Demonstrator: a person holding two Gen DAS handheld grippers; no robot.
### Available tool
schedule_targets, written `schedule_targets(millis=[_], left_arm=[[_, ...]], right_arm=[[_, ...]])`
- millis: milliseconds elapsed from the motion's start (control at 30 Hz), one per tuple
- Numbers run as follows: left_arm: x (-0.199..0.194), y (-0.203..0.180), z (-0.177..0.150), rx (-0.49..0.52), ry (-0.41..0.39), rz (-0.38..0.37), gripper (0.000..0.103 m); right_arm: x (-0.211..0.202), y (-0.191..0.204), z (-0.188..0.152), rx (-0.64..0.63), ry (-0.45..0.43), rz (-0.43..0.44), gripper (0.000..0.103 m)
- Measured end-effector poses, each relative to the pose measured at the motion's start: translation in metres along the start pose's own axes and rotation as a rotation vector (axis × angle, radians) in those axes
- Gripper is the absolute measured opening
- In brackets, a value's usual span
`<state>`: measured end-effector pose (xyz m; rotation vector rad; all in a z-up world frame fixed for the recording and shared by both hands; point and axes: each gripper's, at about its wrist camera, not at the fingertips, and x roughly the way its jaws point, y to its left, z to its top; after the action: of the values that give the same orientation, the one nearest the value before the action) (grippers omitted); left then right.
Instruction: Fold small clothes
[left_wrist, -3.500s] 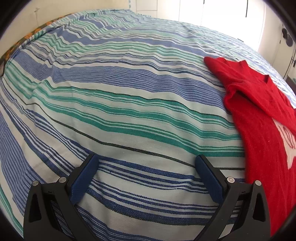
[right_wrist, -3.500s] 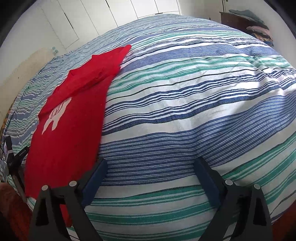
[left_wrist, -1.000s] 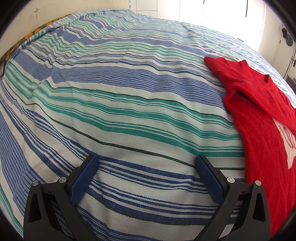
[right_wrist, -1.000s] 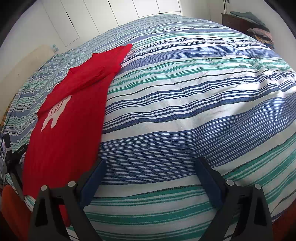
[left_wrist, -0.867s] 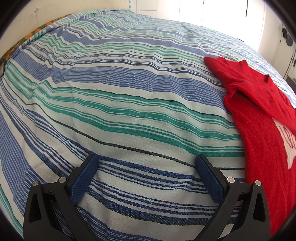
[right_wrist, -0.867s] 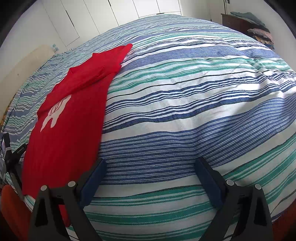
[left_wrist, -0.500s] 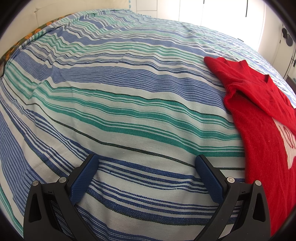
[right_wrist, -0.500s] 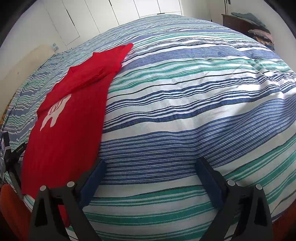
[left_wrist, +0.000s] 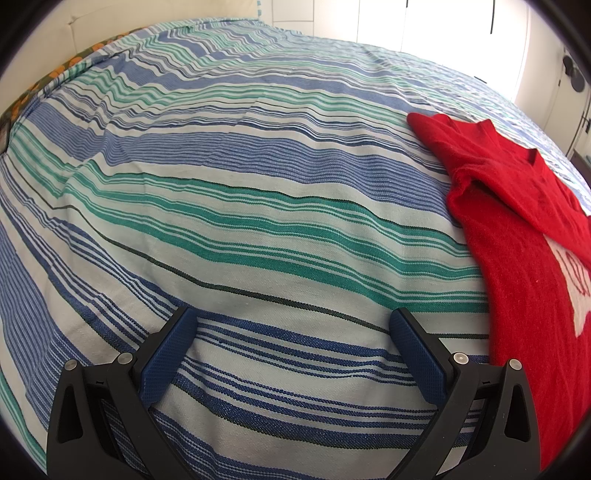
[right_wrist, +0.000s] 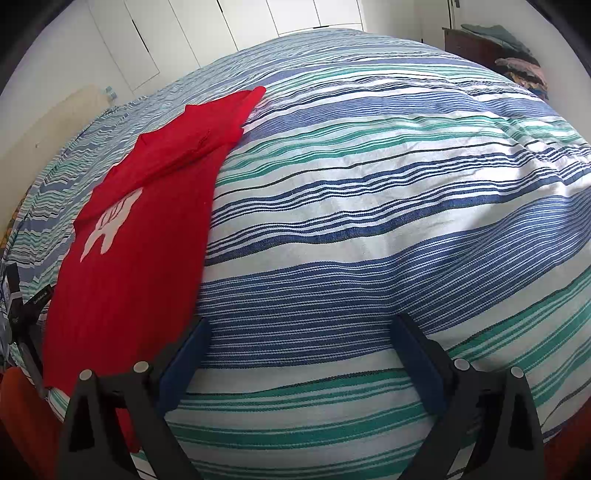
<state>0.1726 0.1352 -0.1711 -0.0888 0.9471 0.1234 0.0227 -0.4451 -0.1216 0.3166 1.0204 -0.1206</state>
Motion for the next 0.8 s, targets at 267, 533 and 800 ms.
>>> schedule_targets(millis=[267, 533, 800], left_arm=[[0.0, 0.0, 0.0, 0.0, 0.0, 0.0, 0.103], [0.0, -0.0001, -0.0001, 0.0, 0.0, 0.0, 0.103], [-0.0001, -0.0001, -0.0001, 0.0, 0.0, 0.0, 0.103]], right_arm=[[-0.0004, 0.0012, -0.0005, 0.002, -0.001, 0.001, 0.098], [0.0014, 0.003, 0.0004, 0.001, 0.001, 0.001, 0.101], [-0.001, 0.0014, -0.0003, 0.002, -0.003, 0.019, 0.102]])
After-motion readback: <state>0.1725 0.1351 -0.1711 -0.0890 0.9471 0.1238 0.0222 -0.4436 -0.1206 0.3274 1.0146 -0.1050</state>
